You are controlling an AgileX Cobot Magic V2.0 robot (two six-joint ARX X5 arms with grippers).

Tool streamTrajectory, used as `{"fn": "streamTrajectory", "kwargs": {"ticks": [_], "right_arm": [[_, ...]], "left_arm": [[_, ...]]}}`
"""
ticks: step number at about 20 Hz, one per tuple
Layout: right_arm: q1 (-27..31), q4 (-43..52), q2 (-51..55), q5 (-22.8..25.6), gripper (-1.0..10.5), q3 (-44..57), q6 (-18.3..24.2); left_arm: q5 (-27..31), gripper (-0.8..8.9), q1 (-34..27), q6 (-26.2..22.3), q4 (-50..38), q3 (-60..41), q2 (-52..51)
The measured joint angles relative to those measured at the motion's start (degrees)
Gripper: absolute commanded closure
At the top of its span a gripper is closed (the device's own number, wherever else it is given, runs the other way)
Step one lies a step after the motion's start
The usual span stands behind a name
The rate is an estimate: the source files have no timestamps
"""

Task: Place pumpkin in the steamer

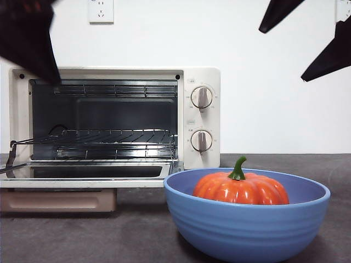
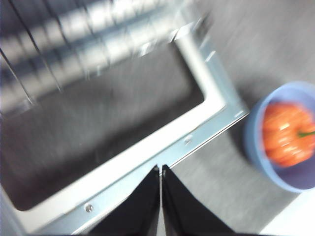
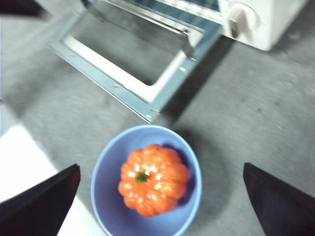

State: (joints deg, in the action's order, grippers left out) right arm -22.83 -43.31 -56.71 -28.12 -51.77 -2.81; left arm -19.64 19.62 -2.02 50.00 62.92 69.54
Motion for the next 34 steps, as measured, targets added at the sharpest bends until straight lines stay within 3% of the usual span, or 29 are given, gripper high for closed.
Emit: {"fn": "streamTrajectory", "kwargs": {"ticks": [5, 12, 14, 17, 25, 34], "right_arm": [[0.00, -2.36, -0.07, 1.38, 4.2, 0.00, -0.02], [-0.57, 0.59, -1.09, 1.55, 4.9, 4.98, -2.21], [-2.05, 1.44, -1.09, 1.88, 5.3, 6.64, -3.52], [-5.11, 4.46, -1.14, 6.03, 5.8, 9.22, -5.90], [-10.34, 9.64, -7.19, 14.51, 6.2, 12.63, -10.14], [-11.34, 14.12, -17.38, 16.57, 8.2, 12.66, -10.75]], "left_arm": [[0.02, 7.98, -1.62, 0.00, 0.44, 0.00, -13.75], [0.00, 7.98, -1.77, -0.20, 8.15, 0.00, -26.82], [0.00, 7.98, -1.77, -0.22, 9.86, 0.00, -28.30], [0.00, 7.98, -1.77, -0.22, 10.64, -0.02, -29.42], [0.00, 7.98, -1.86, -0.22, 10.69, -0.04, -29.44], [0.00, 7.98, -1.86, -0.22, 10.69, -0.04, -29.44]]}}
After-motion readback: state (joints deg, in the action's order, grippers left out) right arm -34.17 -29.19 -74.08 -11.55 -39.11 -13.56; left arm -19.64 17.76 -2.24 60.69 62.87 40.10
